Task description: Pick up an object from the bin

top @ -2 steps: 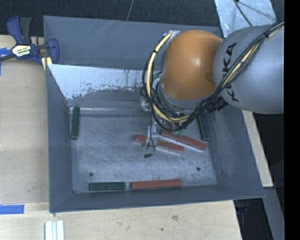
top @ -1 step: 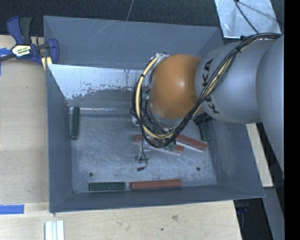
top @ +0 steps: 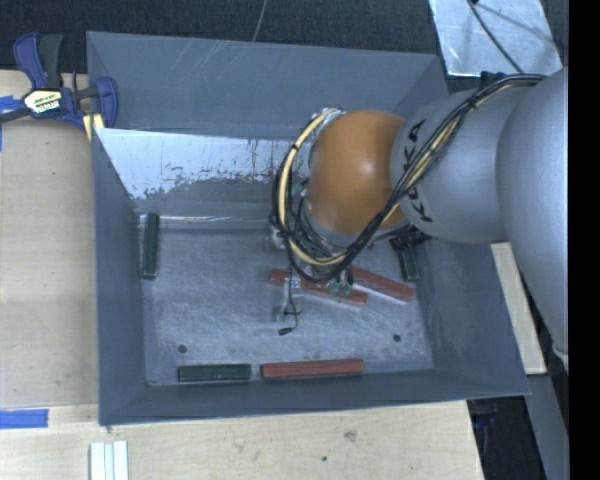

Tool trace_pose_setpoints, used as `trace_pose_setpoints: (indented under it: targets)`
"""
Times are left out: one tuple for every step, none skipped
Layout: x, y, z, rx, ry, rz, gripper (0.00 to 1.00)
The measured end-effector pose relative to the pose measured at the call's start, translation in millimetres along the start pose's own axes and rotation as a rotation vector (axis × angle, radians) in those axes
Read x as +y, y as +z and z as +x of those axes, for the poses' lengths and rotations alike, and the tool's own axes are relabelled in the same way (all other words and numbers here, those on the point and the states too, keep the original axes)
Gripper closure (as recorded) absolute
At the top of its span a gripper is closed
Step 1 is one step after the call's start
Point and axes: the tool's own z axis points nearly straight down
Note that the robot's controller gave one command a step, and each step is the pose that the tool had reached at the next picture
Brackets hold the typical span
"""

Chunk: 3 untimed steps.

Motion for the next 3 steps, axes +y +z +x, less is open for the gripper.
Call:
trace_pose_setpoints:
  targets:
    - [-43.0, -9.5, -9.0, -0.004, 0.117, 0.004, 1.0]
    - [-43.0, -9.5, -9.0, -0.004, 0.117, 0.003, 0.0]
    - [-43.0, -9.5, -9.0, -0.004, 0.118, 0.003, 1.0]
